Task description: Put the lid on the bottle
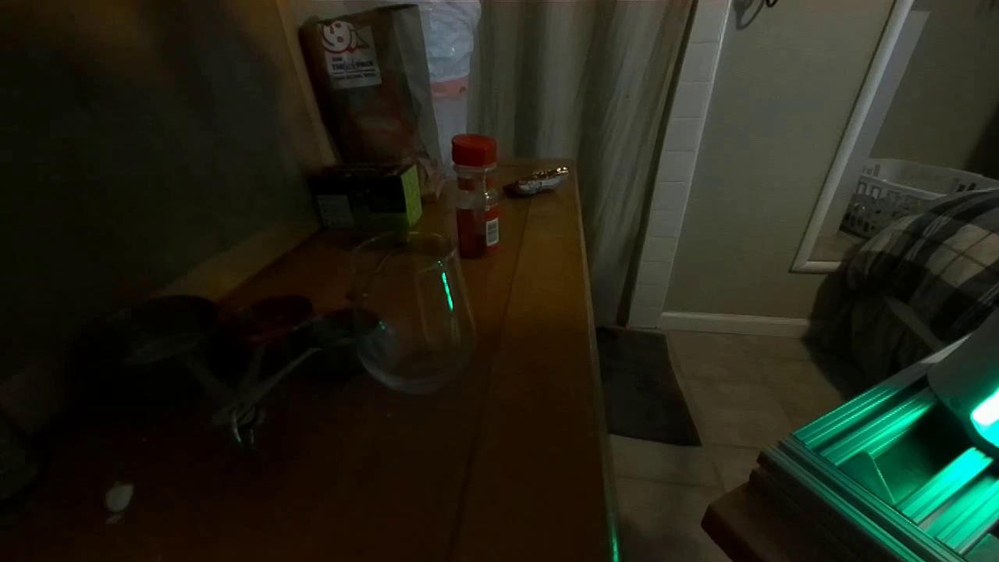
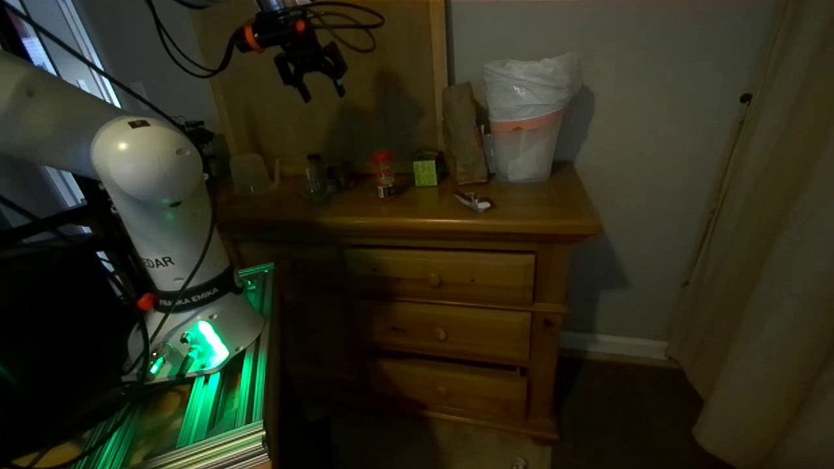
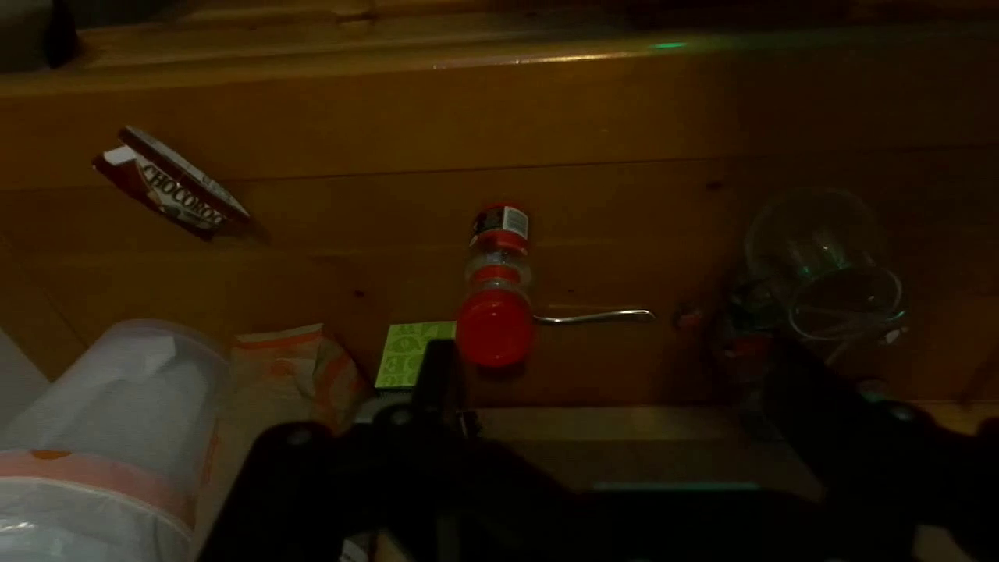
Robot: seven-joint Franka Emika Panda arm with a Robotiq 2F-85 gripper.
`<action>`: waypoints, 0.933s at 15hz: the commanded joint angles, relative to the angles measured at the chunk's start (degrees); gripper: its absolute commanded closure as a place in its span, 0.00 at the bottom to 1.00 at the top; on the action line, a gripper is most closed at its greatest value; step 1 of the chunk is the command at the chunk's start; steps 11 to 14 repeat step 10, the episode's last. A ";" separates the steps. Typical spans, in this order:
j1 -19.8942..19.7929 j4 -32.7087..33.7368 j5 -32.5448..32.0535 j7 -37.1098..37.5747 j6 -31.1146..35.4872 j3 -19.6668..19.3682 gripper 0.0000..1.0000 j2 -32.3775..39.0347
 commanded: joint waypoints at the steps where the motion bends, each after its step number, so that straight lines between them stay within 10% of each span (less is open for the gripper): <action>1: 0.81 -0.75 -0.70 0.52 -0.11 -0.64 0.00 -1.12; 14: 0.79 -0.41 -0.67 0.49 -0.13 -0.62 0.00 -0.26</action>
